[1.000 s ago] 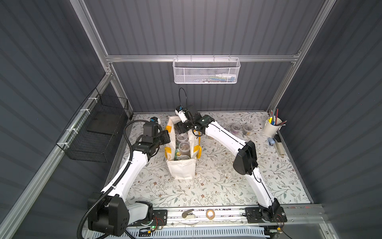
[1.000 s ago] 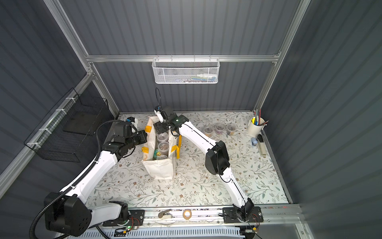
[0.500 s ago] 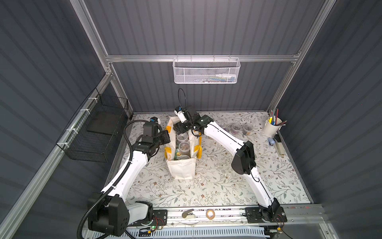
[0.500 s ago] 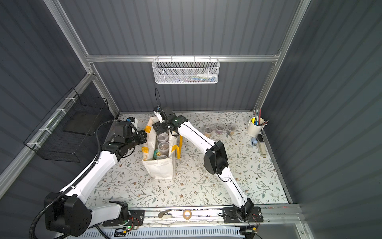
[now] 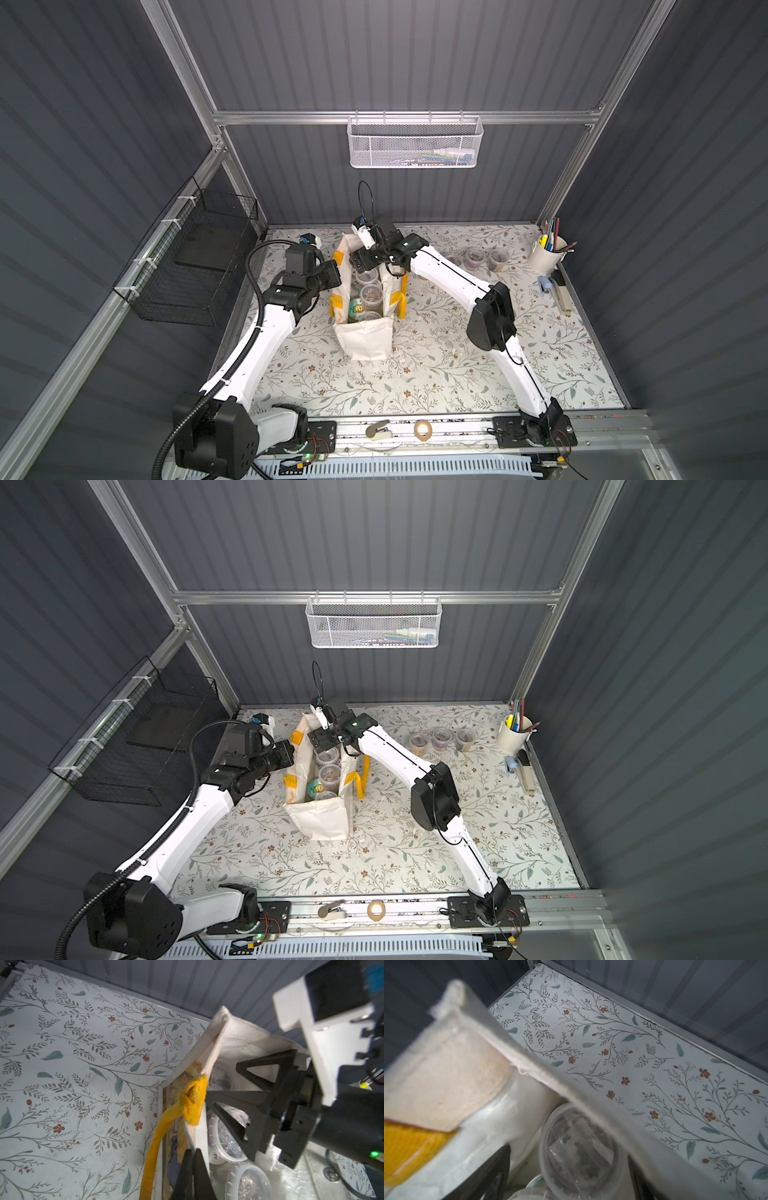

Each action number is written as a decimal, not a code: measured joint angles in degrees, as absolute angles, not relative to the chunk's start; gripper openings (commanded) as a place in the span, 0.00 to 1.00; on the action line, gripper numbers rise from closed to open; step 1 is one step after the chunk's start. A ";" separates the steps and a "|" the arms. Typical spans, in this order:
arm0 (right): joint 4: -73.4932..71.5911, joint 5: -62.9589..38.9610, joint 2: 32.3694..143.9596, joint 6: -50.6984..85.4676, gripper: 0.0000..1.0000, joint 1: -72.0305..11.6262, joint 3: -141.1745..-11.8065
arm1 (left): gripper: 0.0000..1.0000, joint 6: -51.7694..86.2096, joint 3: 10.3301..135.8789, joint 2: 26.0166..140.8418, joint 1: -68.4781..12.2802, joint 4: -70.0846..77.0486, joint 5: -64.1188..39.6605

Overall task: Take out the seed jars from the canvas bag
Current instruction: Pick up the seed jar from the canvas bag.

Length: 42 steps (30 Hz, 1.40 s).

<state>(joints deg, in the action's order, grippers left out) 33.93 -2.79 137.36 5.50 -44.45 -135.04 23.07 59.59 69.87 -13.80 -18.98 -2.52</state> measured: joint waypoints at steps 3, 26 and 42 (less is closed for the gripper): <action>34.22 -2.79 137.36 5.52 0.90 -44.31 -135.00 | 0.00 22.92 60.12 69.10 -13.80 -19.46 -2.44; 36.38 -1.45 141.73 5.54 0.79 -44.14 -139.96 | 0.00 22.94 60.12 69.43 -13.80 -19.70 -2.33; 36.49 -1.72 140.33 5.52 0.68 -43.88 -138.80 | 0.00 22.96 60.12 69.52 -13.80 -19.73 -2.33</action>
<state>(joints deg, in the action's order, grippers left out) 36.49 -1.72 140.33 5.52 -43.88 -138.80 22.96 60.12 69.52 -13.80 -19.73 -2.33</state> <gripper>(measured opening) 0.701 0.048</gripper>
